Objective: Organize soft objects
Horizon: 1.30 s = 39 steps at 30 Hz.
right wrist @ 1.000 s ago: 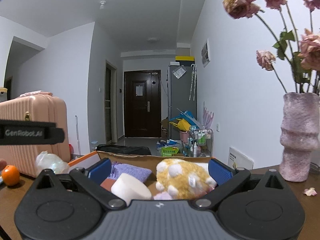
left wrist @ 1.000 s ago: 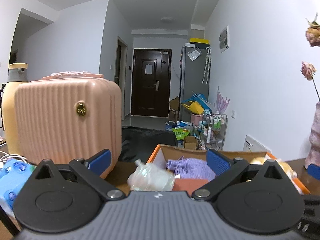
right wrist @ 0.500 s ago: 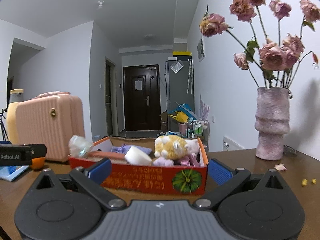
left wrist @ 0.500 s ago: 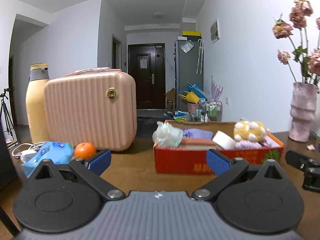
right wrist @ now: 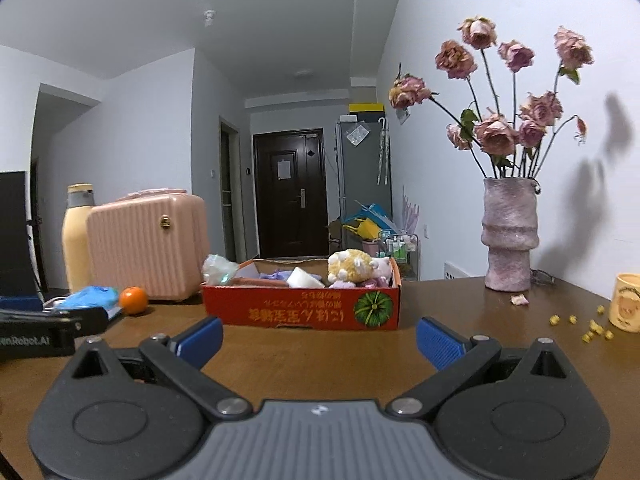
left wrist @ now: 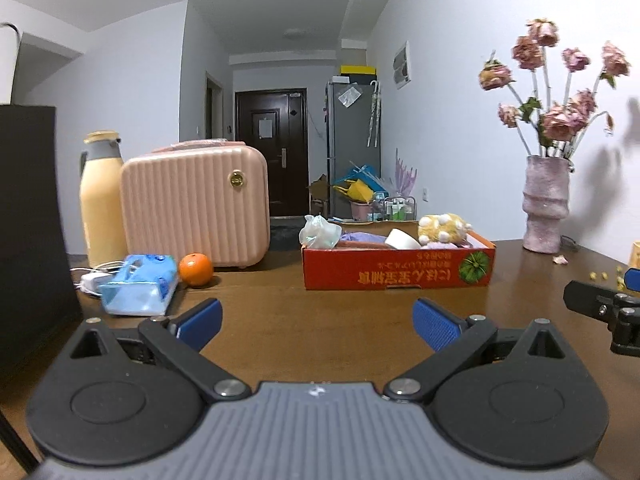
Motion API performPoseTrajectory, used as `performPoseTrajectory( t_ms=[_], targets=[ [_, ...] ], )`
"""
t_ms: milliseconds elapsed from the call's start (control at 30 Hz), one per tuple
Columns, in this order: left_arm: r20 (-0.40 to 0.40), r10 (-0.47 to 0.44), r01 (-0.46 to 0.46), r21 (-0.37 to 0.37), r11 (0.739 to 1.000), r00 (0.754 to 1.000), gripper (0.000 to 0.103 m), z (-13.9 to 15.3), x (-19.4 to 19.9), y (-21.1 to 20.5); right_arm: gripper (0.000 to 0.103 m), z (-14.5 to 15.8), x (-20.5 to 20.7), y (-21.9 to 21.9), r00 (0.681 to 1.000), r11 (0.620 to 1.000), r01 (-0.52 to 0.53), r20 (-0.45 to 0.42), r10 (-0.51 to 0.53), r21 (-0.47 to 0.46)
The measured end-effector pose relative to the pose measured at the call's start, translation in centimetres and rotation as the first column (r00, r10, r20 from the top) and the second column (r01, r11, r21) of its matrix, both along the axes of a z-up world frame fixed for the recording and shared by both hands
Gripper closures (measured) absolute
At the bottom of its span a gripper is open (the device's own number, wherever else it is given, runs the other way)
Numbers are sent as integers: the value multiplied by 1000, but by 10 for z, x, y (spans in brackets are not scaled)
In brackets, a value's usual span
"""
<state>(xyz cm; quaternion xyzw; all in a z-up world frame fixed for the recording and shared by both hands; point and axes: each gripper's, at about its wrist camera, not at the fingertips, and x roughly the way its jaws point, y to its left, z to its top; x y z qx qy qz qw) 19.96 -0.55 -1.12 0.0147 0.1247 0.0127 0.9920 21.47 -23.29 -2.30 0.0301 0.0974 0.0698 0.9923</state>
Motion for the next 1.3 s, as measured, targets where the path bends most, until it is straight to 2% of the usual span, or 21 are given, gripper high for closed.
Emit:
performPoseTrajectory(
  t_ms=[233, 500, 800, 1300],
  targets=[
    [-10, -32, 32, 3, 999, 999, 0, -7, -72, -4, 0, -1, -68, -2, 999, 1000, -15, -46, 15, -3],
    [10, -42, 42, -3, 999, 999, 0, -9, -124, -4, 0, 5, -126, -1, 999, 1000, -19, -42, 18, -10],
    [36, -38, 38, 0, 999, 999, 0, -3, -142, -1, 0, 14, -159, 6, 1000, 999, -29, -6, 29, -38],
    [48, -37, 37, 6, 999, 998, 0, -1, -146, -1, 0, 18, -161, 7, 999, 999, -32, 9, 33, -35]
  ],
)
